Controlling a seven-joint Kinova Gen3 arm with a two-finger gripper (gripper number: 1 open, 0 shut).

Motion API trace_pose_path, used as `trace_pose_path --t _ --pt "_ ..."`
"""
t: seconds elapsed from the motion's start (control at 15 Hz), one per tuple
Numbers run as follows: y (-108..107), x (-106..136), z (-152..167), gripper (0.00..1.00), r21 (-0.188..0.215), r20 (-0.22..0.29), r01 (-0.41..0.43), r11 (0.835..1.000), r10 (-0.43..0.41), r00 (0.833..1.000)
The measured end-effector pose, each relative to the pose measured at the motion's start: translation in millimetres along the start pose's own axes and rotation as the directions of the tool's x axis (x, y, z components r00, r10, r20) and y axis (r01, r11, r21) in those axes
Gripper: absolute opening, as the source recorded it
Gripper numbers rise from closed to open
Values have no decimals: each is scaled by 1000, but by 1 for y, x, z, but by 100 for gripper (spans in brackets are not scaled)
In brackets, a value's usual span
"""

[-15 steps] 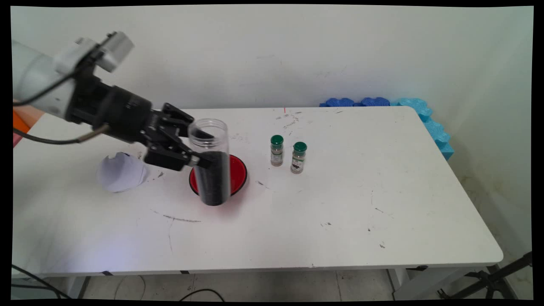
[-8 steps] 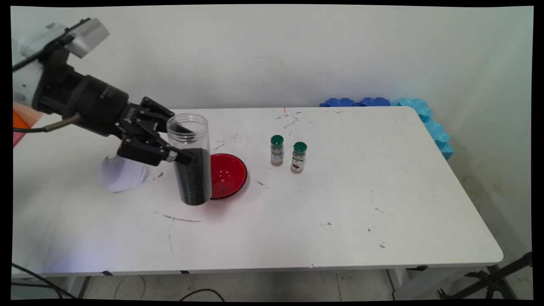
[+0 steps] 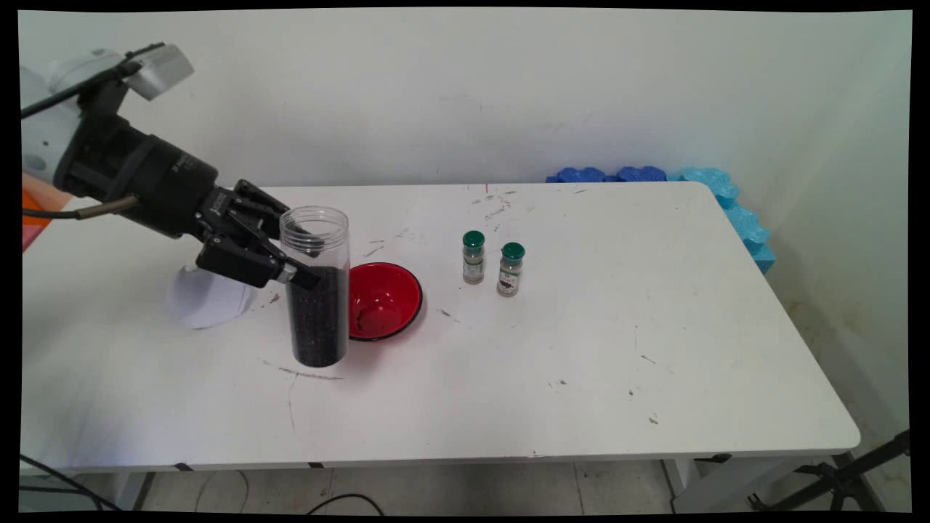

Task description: Pour the black seasoning powder in the red bowl

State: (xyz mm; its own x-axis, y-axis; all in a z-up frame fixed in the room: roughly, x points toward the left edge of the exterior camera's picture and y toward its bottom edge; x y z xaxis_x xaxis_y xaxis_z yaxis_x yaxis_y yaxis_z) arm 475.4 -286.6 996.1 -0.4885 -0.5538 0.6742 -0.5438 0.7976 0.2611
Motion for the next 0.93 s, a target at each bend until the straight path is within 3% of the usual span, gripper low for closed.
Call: trace_pose_path --t 0.27,0.47,0.73,0.93 --pt "-10 -9 9 0 -2 24 126 992 -126 992" --pt "-21 -16 18 0 3 25 248 969 -248 968" --pt "-35 -24 31 0 8 33 382 924 -382 924" --pt "-41 -28 41 0 -3 52 476 880 -475 879"
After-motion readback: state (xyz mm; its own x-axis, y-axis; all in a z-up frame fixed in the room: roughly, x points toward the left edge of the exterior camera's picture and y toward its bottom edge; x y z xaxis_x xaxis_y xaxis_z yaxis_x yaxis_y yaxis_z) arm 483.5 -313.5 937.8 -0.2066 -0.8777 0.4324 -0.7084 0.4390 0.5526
